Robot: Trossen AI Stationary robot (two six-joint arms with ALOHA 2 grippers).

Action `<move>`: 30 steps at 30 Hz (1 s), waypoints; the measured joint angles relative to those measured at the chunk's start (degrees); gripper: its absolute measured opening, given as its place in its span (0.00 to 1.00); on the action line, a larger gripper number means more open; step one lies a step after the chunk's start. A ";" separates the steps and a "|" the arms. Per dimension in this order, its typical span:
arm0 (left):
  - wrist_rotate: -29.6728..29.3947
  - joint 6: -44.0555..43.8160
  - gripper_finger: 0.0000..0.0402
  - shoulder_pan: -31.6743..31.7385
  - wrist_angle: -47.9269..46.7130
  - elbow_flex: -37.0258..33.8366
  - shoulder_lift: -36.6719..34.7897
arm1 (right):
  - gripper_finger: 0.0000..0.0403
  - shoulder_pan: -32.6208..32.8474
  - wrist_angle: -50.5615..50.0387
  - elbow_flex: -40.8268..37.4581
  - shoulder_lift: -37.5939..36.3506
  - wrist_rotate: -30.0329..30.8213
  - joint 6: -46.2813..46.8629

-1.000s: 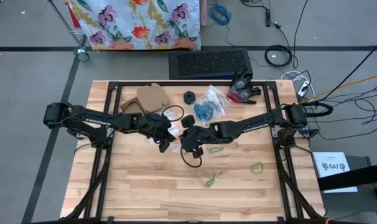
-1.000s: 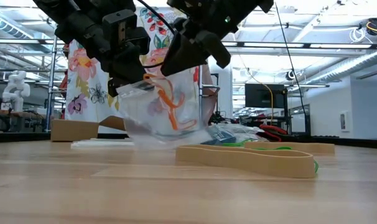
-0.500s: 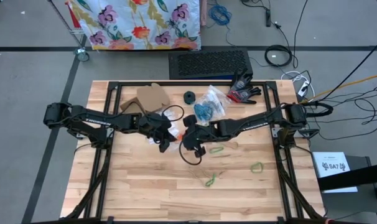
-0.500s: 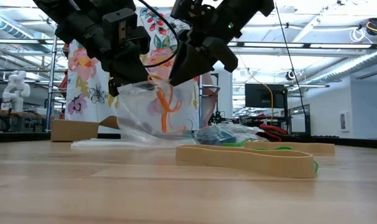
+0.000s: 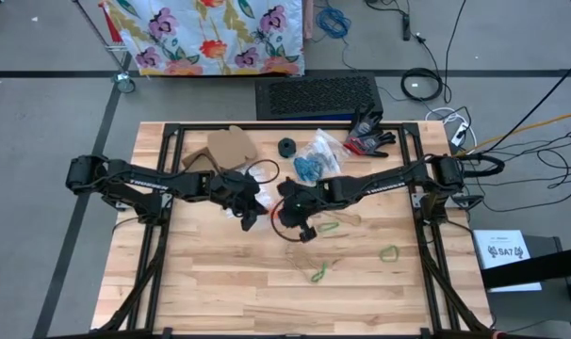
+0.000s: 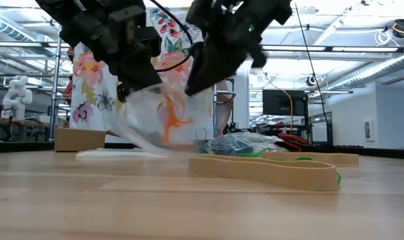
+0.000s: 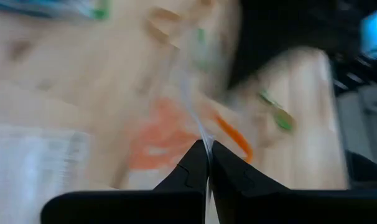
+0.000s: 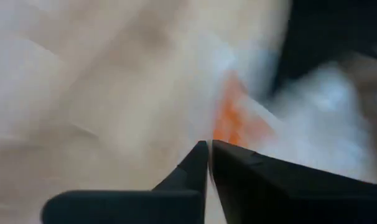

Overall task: Sort rubber bands
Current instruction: Close the transparent zip bag

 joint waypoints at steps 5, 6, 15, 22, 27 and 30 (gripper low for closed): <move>-0.78 -0.86 0.03 0.58 0.83 0.00 0.00 | 0.01 -0.14 1.09 0.00 -0.09 9.52 7.64; 0.93 0.08 0.03 0.50 0.82 0.05 0.00 | 0.01 -0.40 0.65 0.00 -0.09 8.24 7.68; -1.93 0.48 0.03 0.67 0.88 0.24 0.00 | 0.00 -0.02 2.10 -0.02 -0.13 8.27 7.32; -3.05 6.63 0.04 0.65 1.40 0.26 -0.01 | 0.00 -0.21 1.68 -0.02 -0.31 9.08 10.70; -7.04 9.01 0.12 0.54 2.38 0.28 -0.02 | 0.00 0.16 1.68 -0.02 -0.31 8.49 10.95; -9.29 9.21 0.21 0.54 2.61 0.28 -0.02 | 0.00 -0.09 1.49 -0.02 -0.31 8.67 11.34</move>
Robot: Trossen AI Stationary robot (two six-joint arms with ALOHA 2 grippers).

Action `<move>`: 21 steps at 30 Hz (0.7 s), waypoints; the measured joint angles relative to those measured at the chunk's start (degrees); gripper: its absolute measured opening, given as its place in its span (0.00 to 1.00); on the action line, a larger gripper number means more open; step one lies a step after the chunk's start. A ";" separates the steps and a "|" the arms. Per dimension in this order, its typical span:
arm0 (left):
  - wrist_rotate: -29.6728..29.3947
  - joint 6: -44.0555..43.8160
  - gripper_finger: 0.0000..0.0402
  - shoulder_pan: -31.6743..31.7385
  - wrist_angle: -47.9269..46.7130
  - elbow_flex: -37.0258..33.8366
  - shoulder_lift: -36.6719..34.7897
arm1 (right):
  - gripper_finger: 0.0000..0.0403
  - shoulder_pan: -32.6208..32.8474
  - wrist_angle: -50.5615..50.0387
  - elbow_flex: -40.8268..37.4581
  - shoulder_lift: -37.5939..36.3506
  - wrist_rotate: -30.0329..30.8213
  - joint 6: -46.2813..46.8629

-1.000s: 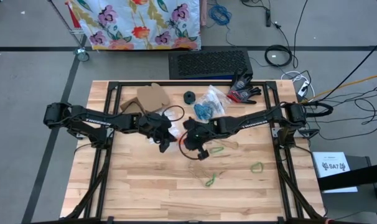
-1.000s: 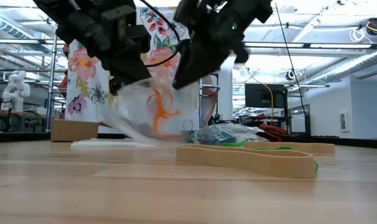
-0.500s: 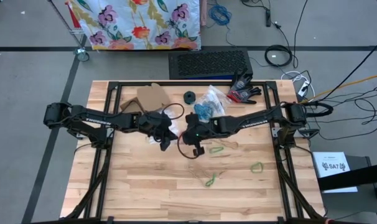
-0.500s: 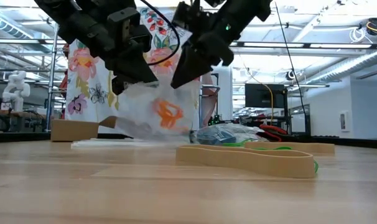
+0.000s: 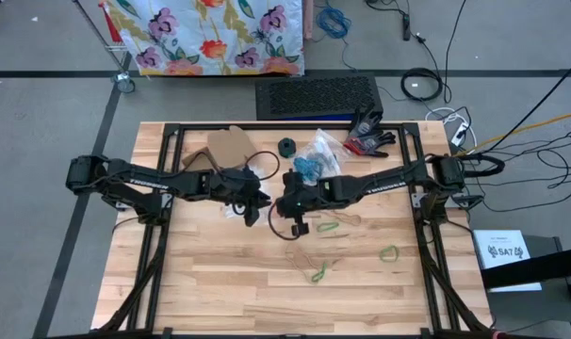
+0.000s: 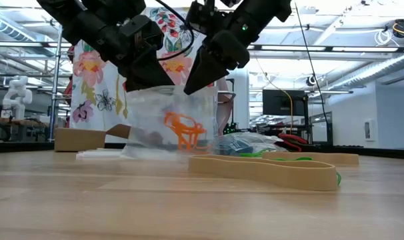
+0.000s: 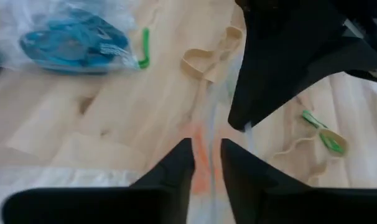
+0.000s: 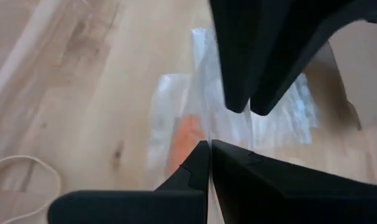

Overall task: Sort rubber bands
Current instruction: Close the transparent zip bag

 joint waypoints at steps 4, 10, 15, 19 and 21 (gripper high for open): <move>-1.51 -0.03 0.32 0.43 -0.01 0.00 0.00 | 0.00 0.07 -0.29 0.00 0.00 0.30 1.36; -0.86 2.25 0.34 0.37 -0.21 0.00 -3.63 | 0.00 0.05 -2.12 0.00 0.00 1.00 3.02; -4.79 6.12 0.34 -1.01 -0.48 -0.50 -10.57 | 0.00 0.07 -4.92 0.00 -0.11 6.90 4.84; -12.82 5.98 0.34 -3.56 -2.51 -4.54 -15.05 | 0.00 0.09 -4.61 0.00 -1.03 7.96 4.85; -16.44 4.20 0.34 -4.88 -2.03 -8.16 -16.71 | 0.00 0.09 -4.58 0.00 -2.07 7.96 4.94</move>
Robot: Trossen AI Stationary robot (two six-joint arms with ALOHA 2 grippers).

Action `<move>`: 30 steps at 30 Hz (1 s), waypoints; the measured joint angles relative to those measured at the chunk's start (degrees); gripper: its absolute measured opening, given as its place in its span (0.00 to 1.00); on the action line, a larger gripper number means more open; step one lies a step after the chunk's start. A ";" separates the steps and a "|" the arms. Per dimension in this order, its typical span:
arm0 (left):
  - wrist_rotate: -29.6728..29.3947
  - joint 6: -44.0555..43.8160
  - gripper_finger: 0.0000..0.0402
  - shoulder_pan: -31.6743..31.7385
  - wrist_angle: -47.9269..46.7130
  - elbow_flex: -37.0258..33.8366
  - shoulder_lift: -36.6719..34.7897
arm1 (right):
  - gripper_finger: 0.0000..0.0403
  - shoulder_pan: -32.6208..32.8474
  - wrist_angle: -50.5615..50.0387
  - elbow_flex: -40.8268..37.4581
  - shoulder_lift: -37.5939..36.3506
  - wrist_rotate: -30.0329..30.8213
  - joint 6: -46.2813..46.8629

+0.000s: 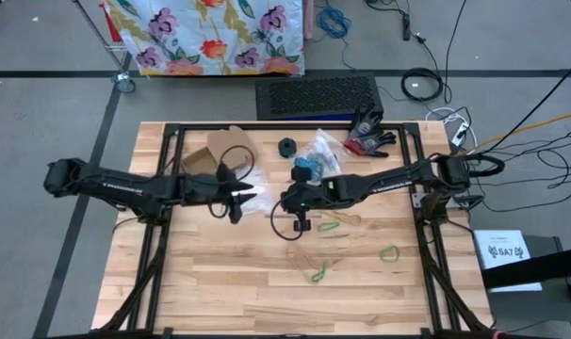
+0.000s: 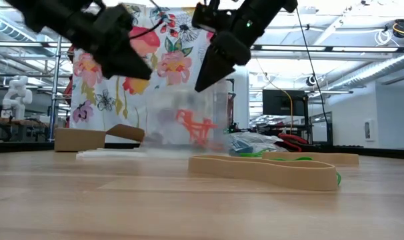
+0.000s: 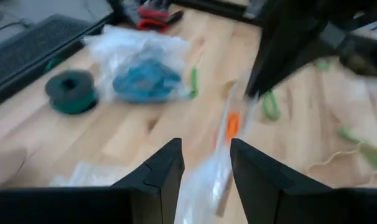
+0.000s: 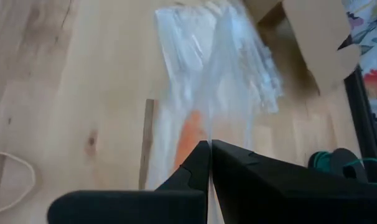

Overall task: Sort rubber bands
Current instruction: Close the transparent zip bag

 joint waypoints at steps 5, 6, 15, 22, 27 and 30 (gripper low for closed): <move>-1.35 -3.68 0.34 -2.05 9.78 -8.83 -3.06 | 0.00 0.35 0.12 0.00 -2.15 -0.48 1.16; -1.75 -3.86 0.34 -2.05 11.84 -10.27 -3.29 | 0.00 0.57 0.23 0.00 -2.25 -0.48 1.03; -2.08 -1.37 0.34 -1.35 17.88 -13.48 -2.35 | 0.00 2.25 1.60 0.00 -2.26 -0.67 0.52; 3.03 1.56 0.34 -1.37 23.33 -13.48 -0.38 | 0.00 2.42 2.21 0.00 -2.26 -0.67 0.31; 4.58 1.75 0.34 -1.35 24.52 -13.48 1.04 | 0.00 2.64 2.76 0.00 -2.26 -0.67 0.15; 5.11 1.73 0.31 -1.35 24.44 -13.48 1.80 | 0.00 2.64 2.84 0.00 -2.26 -0.45 0.42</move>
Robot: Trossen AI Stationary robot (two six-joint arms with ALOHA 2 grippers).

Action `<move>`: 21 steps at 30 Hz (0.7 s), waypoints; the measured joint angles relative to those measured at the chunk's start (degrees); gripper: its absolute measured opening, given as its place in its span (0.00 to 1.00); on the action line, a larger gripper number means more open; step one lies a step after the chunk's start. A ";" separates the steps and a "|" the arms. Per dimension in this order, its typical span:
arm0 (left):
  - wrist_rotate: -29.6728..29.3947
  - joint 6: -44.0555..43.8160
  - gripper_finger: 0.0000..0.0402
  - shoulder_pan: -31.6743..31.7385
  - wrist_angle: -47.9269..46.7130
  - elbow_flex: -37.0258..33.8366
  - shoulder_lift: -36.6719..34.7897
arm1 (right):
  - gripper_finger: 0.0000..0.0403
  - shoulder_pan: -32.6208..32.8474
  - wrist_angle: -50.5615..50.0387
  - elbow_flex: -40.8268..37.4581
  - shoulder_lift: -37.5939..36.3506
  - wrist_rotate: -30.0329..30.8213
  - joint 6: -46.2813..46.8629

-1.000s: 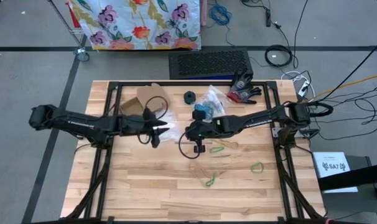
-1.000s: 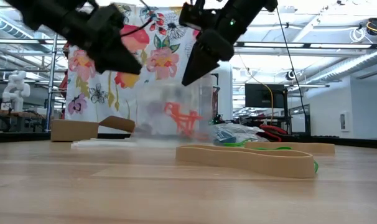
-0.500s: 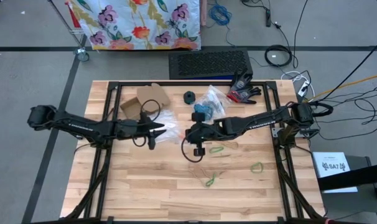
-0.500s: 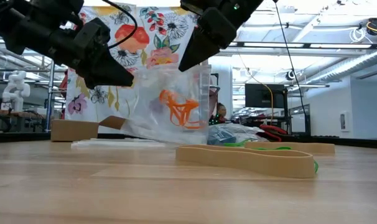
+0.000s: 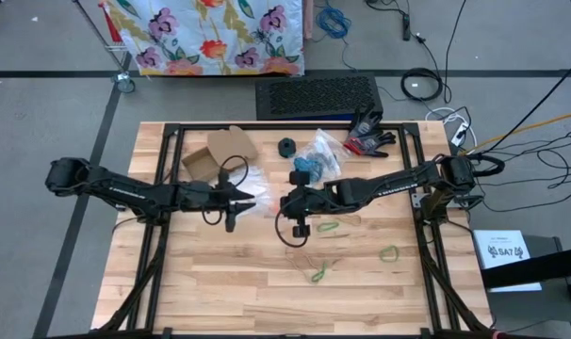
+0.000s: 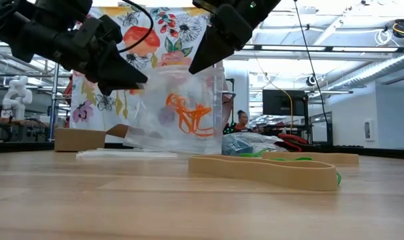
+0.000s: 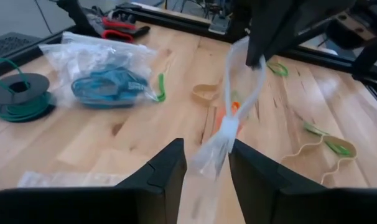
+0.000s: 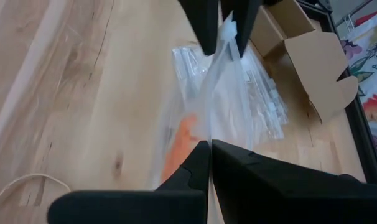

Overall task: Sort rubber bands
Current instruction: Close the transparent zip bag

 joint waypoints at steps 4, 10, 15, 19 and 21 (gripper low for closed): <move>1.25 0.00 0.20 -0.01 -0.07 0.00 0.62 | 0.00 0.00 0.48 0.00 0.00 0.03 0.01; 1.25 0.13 0.02 -0.02 0.02 0.00 0.62 | 0.00 -0.02 0.34 0.00 0.00 0.07 0.69; 1.25 0.01 0.01 -0.01 0.21 0.00 0.62 | 0.00 -0.21 0.14 0.00 0.00 0.13 4.43; 1.16 -0.08 0.01 0.00 0.16 0.00 0.62 | 0.06 -1.09 0.83 0.00 0.01 0.21 5.25; 0.82 -0.07 0.01 0.00 -0.22 0.00 0.67 | 0.10 -1.72 3.07 0.00 0.02 0.20 6.76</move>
